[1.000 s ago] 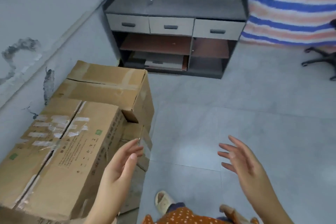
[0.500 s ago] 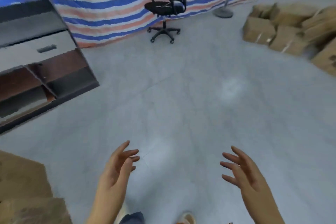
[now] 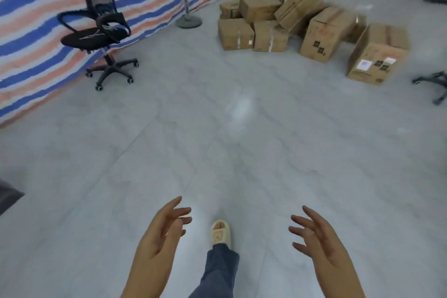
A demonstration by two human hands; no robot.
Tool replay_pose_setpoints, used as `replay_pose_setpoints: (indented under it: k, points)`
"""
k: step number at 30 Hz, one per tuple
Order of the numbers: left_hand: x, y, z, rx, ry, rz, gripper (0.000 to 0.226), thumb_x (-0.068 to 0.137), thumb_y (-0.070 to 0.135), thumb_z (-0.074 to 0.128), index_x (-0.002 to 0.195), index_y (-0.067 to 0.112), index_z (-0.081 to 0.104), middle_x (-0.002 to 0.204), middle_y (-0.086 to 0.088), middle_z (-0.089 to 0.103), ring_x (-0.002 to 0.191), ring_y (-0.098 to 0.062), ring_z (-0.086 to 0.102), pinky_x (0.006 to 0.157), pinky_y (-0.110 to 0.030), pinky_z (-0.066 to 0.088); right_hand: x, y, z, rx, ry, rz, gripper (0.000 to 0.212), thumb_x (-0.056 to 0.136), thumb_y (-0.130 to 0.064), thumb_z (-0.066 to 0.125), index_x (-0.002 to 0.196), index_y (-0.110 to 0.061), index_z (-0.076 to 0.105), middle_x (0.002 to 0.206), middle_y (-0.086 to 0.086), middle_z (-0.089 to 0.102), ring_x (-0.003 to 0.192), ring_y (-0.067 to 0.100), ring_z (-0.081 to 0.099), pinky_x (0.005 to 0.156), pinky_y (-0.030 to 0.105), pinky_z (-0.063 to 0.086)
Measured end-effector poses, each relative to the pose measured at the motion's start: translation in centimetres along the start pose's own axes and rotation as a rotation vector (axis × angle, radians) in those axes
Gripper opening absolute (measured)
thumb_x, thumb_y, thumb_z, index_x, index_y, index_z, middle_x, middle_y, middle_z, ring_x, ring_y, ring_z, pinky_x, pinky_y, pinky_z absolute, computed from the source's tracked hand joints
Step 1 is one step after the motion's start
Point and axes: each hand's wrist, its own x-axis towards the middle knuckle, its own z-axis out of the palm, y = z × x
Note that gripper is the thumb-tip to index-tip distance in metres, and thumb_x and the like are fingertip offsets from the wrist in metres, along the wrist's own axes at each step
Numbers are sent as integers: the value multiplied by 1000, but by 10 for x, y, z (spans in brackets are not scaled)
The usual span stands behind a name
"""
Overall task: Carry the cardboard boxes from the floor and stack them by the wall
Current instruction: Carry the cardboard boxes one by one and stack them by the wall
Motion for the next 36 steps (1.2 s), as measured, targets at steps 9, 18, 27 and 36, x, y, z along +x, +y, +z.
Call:
replay_pose_setpoints:
  k: [9,18,27,36]
  points:
    - [189,51,55,-24,-79,99,37,97,4,42,118,29,60,110,10,69,102,-12,66,83,-32,50,173,-60,16,-2,75,-111,36,96,-8,46,120,-34,55,108,-18,69,97,8,68,81,29,55]
    - [327,74,109,18,-150,67,37,96,0,43,113,26,63,107,10,70,96,-11,67,79,-26,56,304,-90,26,1,117,-63,37,95,-5,48,117,-32,58,104,-15,71,94,7,68,79,26,56]
    - [476,107,212,9,-89,57,35,97,3,43,115,27,62,107,11,70,98,-10,67,82,-31,51,487,-119,-9,-53,68,-63,33,95,-9,48,116,-34,57,103,-13,71,94,6,68,82,32,53]
    - [599,153,327,-52,-53,32,35,96,0,43,113,24,63,106,9,70,95,-10,67,78,-28,56,678,-176,-65,-103,-11,-83,33,96,-10,47,117,-34,57,105,-21,68,96,6,67,81,27,54]
